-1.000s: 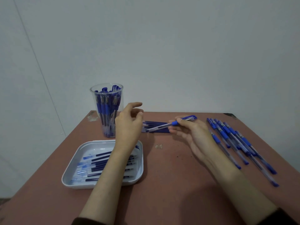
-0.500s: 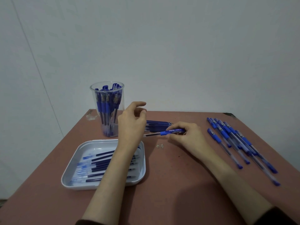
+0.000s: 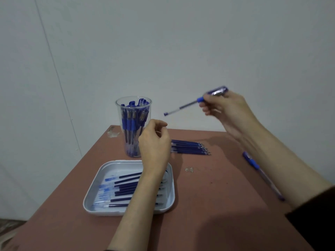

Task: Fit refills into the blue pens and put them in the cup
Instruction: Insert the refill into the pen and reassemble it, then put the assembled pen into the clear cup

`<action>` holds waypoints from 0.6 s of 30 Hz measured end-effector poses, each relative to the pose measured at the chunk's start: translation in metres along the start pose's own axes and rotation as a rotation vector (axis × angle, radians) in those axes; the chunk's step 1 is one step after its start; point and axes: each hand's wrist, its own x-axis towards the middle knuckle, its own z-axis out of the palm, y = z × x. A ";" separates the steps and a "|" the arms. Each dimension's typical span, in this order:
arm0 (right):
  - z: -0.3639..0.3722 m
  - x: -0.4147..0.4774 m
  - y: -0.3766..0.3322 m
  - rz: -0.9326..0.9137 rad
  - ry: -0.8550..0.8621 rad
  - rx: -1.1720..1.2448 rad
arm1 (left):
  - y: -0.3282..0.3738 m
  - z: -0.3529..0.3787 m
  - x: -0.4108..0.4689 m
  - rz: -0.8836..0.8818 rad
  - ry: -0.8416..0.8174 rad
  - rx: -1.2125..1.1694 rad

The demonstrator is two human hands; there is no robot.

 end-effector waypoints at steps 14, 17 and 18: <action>0.119 0.050 -0.010 -0.334 -0.220 -0.707 | 0.000 0.000 0.001 -0.053 -0.060 -0.008; 0.123 0.051 -0.002 -0.250 -0.305 -0.871 | 0.001 0.000 0.000 -0.055 -0.073 0.000; 0.124 0.051 0.001 -0.224 -0.335 -0.913 | 0.001 0.000 0.000 -0.054 -0.075 0.001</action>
